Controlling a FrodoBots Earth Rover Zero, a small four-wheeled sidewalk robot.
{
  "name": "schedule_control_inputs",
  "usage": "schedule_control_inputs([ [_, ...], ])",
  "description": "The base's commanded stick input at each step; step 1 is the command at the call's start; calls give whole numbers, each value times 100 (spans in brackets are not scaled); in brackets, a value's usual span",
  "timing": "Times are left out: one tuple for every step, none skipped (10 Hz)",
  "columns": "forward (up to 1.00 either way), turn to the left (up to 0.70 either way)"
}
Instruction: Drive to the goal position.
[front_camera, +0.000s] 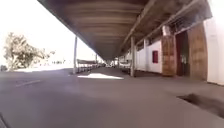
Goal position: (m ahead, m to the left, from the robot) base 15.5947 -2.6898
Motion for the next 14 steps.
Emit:
schedule_control_inputs([
  [94, 1],
  [94, 1],
  [94, 1],
  [94, 1],
  [94, 1],
  [94, 1],
  [94, 1],
  [94, 1],
  [94, 1],
  [94, 1],
  [94, 1],
  [94, 1],
  [94, 1],
  [94, 1],
])
